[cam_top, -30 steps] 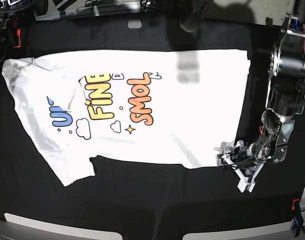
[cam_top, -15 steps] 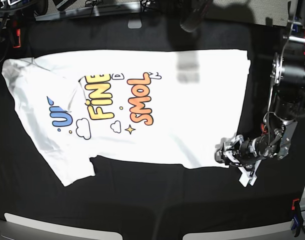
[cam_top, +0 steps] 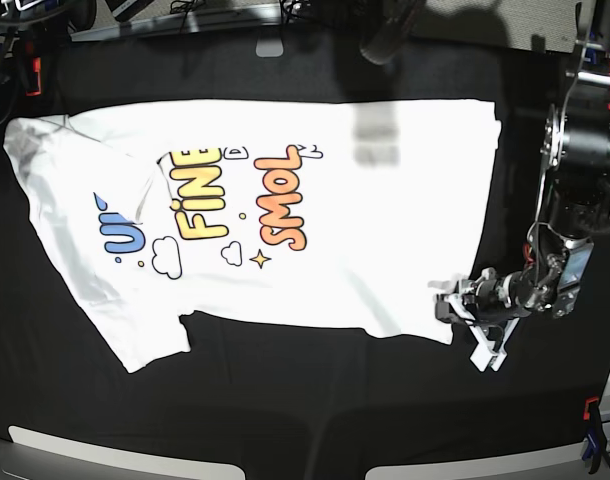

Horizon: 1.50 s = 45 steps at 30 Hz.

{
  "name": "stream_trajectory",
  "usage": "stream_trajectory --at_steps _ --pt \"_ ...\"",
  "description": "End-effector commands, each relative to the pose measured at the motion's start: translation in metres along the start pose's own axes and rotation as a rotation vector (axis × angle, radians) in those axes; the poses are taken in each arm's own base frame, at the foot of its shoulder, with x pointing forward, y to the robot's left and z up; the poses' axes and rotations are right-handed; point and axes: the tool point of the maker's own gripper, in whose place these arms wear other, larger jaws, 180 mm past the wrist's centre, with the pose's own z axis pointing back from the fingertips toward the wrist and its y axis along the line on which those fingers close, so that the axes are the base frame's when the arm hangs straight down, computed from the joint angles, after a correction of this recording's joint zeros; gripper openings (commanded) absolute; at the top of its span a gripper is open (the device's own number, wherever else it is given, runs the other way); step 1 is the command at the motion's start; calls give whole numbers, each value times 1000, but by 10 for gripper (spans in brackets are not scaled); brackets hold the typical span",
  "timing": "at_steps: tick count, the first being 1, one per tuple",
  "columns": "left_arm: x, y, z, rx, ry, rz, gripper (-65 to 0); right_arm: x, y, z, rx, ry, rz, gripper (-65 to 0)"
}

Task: Layout the t-shirt on the table in an organized manner, then fold the t-shirt properly
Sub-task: 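Grasp the shirt hem corner with the left gripper, then grasp the shirt edge near the print with the right gripper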

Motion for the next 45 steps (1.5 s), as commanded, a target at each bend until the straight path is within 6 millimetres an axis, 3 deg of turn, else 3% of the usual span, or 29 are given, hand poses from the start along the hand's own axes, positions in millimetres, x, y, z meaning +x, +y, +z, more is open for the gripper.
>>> stream_trajectory --at_steps 1,7,13,18,25,30,32,34,40,43,45 --pt "32 4 7 10 -70 -47 -650 19 6 1 26 -53 37 -381" --pt "28 51 15 261 -38 -114 -650 19 6 1 24 -52 38 -381" --pt "37 55 18 295 -57 -184 -650 19 6 1 24 -52 38 -381" --pt "46 82 30 452 -104 -172 -650 19 6 1 24 -52 38 -381" --pt "46 110 50 544 -111 -156 -650 19 6 1 24 -52 38 -381" --pt "46 111 51 546 -114 -157 -643 18 6 0 27 -49 39 -381" --pt "45 109 49 542 -109 -156 -464 16 8 -3 33 -37 42 -381" --pt "41 108 48 542 -86 -149 -375 10 12 -8 40 -8 51 -381" --pt "36 104 49 539 11 -130 -374 -17 42 -36 135 112 90 -381" --pt "56 91 52 509 -25 -115 -374 -40 79 -55 260 195 113 -381" --pt "74 81 55 493 -60 -127 -374 -68 103 -68 323 302 165 -381"
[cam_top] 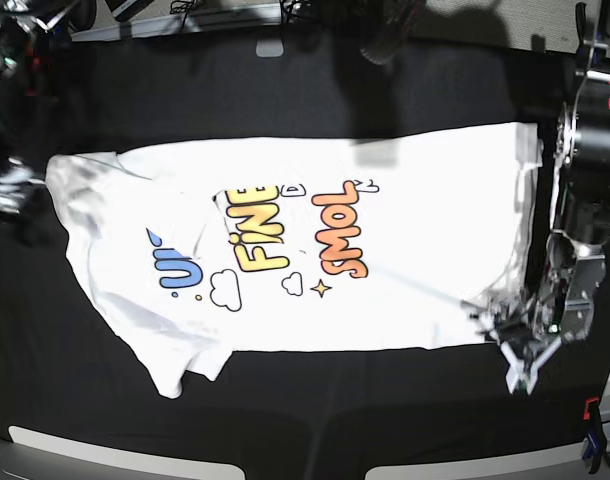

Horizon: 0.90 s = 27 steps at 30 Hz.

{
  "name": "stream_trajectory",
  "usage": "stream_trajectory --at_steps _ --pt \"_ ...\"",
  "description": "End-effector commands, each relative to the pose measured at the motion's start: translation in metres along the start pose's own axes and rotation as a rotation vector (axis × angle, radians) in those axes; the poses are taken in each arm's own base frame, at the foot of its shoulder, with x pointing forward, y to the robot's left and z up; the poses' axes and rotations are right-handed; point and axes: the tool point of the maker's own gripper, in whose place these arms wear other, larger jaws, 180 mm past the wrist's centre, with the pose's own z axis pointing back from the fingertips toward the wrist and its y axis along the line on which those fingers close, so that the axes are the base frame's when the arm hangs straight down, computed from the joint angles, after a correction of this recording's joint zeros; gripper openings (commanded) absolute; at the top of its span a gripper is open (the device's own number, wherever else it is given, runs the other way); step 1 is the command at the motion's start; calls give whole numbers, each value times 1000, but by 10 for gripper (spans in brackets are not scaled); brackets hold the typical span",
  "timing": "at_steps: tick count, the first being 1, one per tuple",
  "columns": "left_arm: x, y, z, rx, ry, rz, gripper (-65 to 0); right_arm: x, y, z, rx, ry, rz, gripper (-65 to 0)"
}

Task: Layout the t-shirt on the table in an organized manner, then fold the t-shirt properly
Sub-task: 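Grasp the shirt edge near the print with the right gripper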

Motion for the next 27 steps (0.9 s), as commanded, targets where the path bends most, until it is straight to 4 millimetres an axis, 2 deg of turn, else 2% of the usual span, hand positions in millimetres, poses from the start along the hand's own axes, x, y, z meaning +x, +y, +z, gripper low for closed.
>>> stream_trajectory --at_steps 1,4,6,10,12,15,17,19,21,25,27 --pt "41 9 12 18 -91 -3 -374 5 11 -8 31 16 62 -381" --pt "68 2 24 11 -162 -30 -374 -14 40 -37 92 102 146 -385" --pt "80 -1 30 7 -197 -42 -374 -21 49 -51 88 126 219 -385" --pt "86 -6 33 -2 -217 -54 -374 -50 62 -71 66 256 394 -385" --pt "78 -12 31 -20 -210 -77 -374 -64 77 -78 99 311 460 -385" --pt "59 -32 30 -88 -207 -123 -374 -83 100 -88 156 365 576 -385" --pt "44 -42 30 -109 -203 -137 -374 -96 106 -92 160 414 695 -386" --pt "29 -52 31 -126 -201 -148 -374 -106 104 -93 144 464 831 -386" --pt "17 -63 34 -144 -205 -160 -374 -107 95 -95 76 485 918 -386" --pt "10 -83 48 -178 -248 -189 -374 -113 92 -95 26 506 994 -386" --pt "10 -92 56 -192 -274 -202 -374 -106 91 -100 -39 458 1000 -386"
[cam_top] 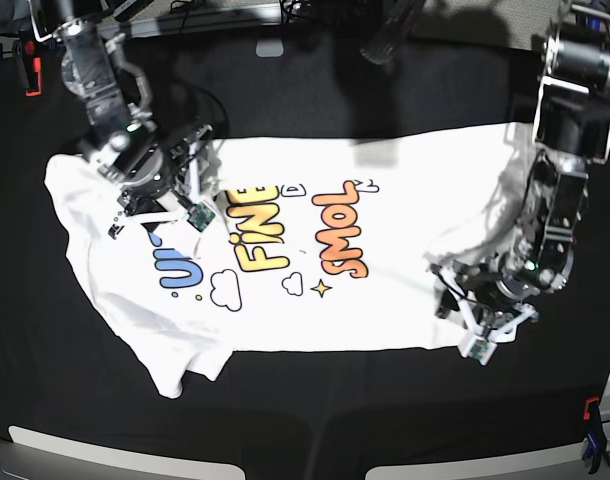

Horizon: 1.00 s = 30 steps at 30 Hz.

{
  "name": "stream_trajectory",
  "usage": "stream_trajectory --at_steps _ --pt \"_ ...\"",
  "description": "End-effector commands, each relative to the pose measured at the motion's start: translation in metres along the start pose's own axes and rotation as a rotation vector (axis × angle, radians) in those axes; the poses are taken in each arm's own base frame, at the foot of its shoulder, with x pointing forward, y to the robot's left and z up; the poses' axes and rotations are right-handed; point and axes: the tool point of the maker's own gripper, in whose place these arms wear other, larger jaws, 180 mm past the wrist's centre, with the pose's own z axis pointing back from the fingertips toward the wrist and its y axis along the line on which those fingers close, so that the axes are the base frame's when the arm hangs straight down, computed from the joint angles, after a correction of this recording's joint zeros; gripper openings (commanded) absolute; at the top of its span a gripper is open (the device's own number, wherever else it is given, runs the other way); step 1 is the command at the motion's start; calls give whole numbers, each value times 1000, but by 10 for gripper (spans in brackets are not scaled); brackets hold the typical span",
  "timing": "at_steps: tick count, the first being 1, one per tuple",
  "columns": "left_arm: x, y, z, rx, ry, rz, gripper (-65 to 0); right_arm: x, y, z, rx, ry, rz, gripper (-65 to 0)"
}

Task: Layout the t-shirt on the table in an organized manner, then fold the t-shirt properly
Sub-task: 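Grasp the shirt edge near the print with the right gripper, then release the hem and move the left gripper to the shirt's collar corner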

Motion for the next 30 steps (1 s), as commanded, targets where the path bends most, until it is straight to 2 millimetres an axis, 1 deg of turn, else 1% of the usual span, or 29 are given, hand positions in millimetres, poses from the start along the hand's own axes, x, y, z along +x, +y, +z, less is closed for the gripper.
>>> stream_trajectory --at_steps 1,4,7,11,13,17,19,21,23,25,28,29,30 --pt "29 6 6 14 -80 -16 -374 13 -16 4 -65 -43 3 -386" --pt "33 -2 12 2 -103 -29 -374 14 -19 3 -119 -37 13 -386" --pt "31 -3 13 2 -93 -31 -374 11 -17 1 -111 -27 15 -386" --pt "29 -3 13 2 -78 -31 -374 11 1 -4 -18 -42 -58 -386" --pt "29 -3 13 2 -78 -31 -374 12 6 -5 9 -50 -82 -386" --pt "29 -3 13 2 -78 -31 -374 11 6 -5 10 -47 -76 -386" --pt "29 -3 12 2 -79 -30 -374 8 3 -6 -9 -38 -55 -386" --pt "29 -3 13 2 -78 -31 -374 2 -3 -10 -45 -18 -30 -407" --pt "29 -3 13 2 -78 -31 -374 -9 -5 -15 -63 19 -15 -440" --pt "29 -3 12 2 -79 -30 -374 -19 -6 -19 -75 48 -14 -443" --pt "29 -3 13 2 -78 -31 -374 -21 -11 -20 -105 52 -43 -451" --pt "29 -3 13 2 -78 -31 -374 -20 -14 -19 -121 49 -57 -474" --pt "29 -3 13 2 -78 -31 -374 -20 -18 -18 -140 48 -66 -512"
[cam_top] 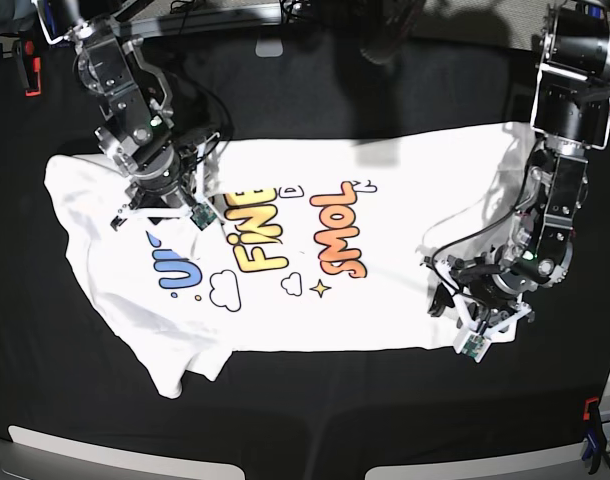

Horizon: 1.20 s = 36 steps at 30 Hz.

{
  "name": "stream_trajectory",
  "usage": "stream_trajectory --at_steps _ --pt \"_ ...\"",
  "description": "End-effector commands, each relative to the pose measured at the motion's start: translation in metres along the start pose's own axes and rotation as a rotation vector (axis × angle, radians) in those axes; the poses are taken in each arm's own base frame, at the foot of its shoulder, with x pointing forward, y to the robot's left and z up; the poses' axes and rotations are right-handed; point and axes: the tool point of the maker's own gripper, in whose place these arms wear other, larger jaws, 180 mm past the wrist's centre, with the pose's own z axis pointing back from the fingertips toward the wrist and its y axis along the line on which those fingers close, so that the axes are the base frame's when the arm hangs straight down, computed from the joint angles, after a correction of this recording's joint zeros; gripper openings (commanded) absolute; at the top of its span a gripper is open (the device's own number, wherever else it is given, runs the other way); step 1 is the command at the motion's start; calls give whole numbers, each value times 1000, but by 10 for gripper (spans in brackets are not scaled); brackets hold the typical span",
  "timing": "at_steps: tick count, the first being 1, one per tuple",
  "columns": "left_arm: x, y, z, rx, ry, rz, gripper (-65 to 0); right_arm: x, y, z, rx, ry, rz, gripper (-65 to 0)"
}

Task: Layout the t-shirt on the table in an organized manner, then fold the t-shirt properly
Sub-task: 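Release the hem and move the left gripper to the shirt's collar corner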

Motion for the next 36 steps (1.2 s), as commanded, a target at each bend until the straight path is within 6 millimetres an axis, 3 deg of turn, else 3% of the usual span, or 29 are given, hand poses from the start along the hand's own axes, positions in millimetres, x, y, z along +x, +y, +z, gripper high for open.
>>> stream_trajectory --at_steps 1,3,8,12,14,16,22,25,27,32,36 --pt "23 8 4 15 -62 -9 -374 2 -23 2 -84 2 12 -555" --pt "19 8 4 15 -37 -10 -374 1 -33 4 -139 7 9 -650" --pt "32 -7 24 1 -98 -61 -375 7 -44 10 -199 -4 15 -650" --pt "50 -28 63 2 -186 -177 -375 18 -48 17 -210 -39 12 -650" --pt "46 -38 82 4 -190 -234 -375 21 -47 18 -205 -49 5 -650" --pt "30 -48 96 -7 -143 -264 -375 20 -45 18 -196 -42 -5 -650" --pt "-76 -67 121 -61 134 -292 -375 18 -37 16 -145 -35 -51 -650" --pt "-114 -77 138 -77 162 -364 -375 18 -36 16 -140 -36 -56 -648" --pt "-135 -78 148 -59 209 -407 -375 18 -36 16 -141 -37 -56 -613" --pt "-160 -56 165 92 278 -497 -375 18 -36 16 -141 -38 -55 -607" --pt "-177 -56 179 81 311 -563 -375 20 -36 16 -141 -45 -55 -607"
